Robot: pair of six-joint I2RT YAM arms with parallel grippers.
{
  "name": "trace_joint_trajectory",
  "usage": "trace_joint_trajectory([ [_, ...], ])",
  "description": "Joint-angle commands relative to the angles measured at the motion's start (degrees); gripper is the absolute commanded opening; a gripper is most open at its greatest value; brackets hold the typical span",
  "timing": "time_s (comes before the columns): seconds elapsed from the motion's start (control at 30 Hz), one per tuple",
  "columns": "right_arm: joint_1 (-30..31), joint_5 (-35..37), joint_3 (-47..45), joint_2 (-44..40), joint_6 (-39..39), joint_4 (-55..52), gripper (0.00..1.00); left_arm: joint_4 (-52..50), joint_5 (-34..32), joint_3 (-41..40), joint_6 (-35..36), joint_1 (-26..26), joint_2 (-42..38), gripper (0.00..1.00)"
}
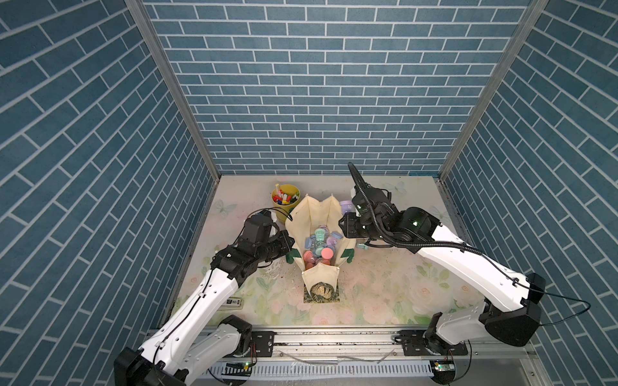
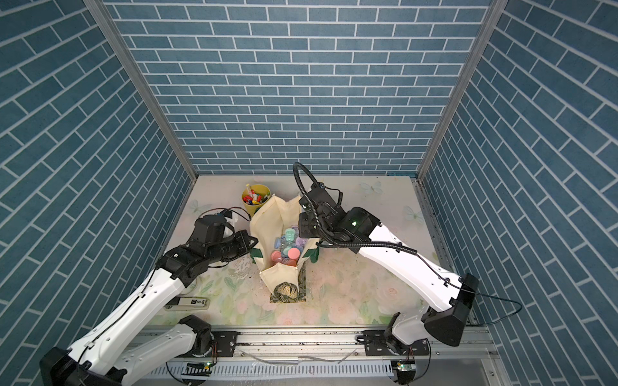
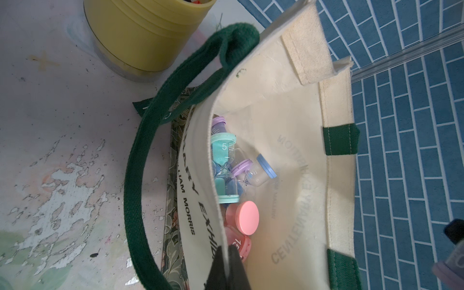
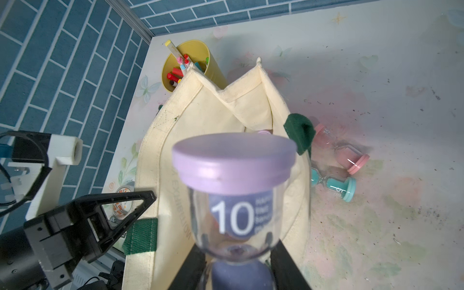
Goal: Put the hourglass into the canvas bag
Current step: Place the hourglass in the canvas bag.
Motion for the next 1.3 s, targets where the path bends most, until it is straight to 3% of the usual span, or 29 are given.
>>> trace_joint_trajectory([
  [0.0, 0.62, -2.25, 2.42, 1.99, -1.56, 2.35, 0.00, 0.65, 0.32, 1.68, 0.75, -0.22, 0.28, 0.00],
  [0.3, 0.91, -3.58, 4.96, 7.22, -1.64, 1.15, 0.00, 0.67, -0.19, 1.44, 0.79, -0.26, -0.25, 0.00],
  [0.53, 0.75, -0.93, 9.63, 11.79, -1.31, -6.67, 0.00, 1.42, -0.33, 1.80, 0.80, -0.27, 0.77, 0.00],
  [1.27, -2.63, -4.60, 7.31, 16.91, 0.43, -6.51, 0.00, 1.61, -0.10, 1.76, 0.96, -0.27, 1.47, 0.00],
])
